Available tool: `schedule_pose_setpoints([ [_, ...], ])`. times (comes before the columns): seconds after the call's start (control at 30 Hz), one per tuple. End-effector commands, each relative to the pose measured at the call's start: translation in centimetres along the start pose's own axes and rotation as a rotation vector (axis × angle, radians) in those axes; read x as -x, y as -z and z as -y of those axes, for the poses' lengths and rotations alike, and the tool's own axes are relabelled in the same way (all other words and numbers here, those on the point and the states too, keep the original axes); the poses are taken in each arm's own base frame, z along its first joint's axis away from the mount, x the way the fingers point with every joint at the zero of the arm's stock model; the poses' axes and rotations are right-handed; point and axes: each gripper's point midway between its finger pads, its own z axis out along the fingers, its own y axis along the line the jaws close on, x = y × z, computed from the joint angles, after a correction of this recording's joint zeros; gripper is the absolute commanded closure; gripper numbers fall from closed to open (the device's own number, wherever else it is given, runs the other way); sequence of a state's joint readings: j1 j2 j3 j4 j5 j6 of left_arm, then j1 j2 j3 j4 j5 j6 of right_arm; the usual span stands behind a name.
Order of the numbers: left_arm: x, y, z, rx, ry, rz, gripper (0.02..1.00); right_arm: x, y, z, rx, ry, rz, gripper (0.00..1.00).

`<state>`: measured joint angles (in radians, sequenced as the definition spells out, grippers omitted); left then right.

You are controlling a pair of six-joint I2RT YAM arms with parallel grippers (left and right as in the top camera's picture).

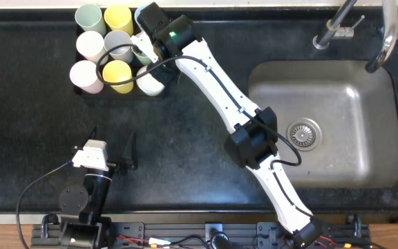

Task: Store Cups

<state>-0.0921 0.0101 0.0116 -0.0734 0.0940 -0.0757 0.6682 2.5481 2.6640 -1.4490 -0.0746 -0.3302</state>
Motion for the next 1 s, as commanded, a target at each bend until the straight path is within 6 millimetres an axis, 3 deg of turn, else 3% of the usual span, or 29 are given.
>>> schedule_pose_setpoints([
  [0.03,0.0,0.0,0.1,-0.006,0.007,0.005,0.02,0.8,0.6,0.3,-0.018,0.013,0.034,0.003],
  [0.37,0.0,0.0,0.1,-0.006,0.007,0.005,0.02,0.7,1.1,1.8,-0.103,-0.024,0.028,0.003],
  [0.5,0.0,0.0,0.1,-0.006,0.007,0.005,0.02,1.2,4.0,2.7,-0.135,-0.086,0.08,0.003],
  [0.63,0.0,0.0,0.1,-0.006,0.007,0.005,0.02,1.0,9.8,4.8,-0.17,-0.174,0.163,0.003],
  [0.7,0.0,0.0,0.1,-0.006,0.007,0.005,0.02,-0.5,13.9,6.5,-0.195,-0.221,0.191,0.003],
  [0.8,0.0,0.0,0.1,-0.006,0.007,0.005,0.023,-4.6,19.4,9.2,-0.233,-0.325,0.191,0.005],
  [0.87,0.0,0.0,0.1,-0.006,0.007,0.005,0.02,-8.3,23.0,10.9,-0.26,-0.409,0.175,0.005],
  [0.93,0.0,0.0,0.1,-0.006,0.007,0.005,0.02,-11.4,26.6,13.6,-0.359,-0.515,0.203,0.003],
  [1.0,0.0,0.0,0.1,-0.006,0.007,0.005,0.02,-14.0,29.8,14.6,-0.408,-0.607,0.244,0.003],
])
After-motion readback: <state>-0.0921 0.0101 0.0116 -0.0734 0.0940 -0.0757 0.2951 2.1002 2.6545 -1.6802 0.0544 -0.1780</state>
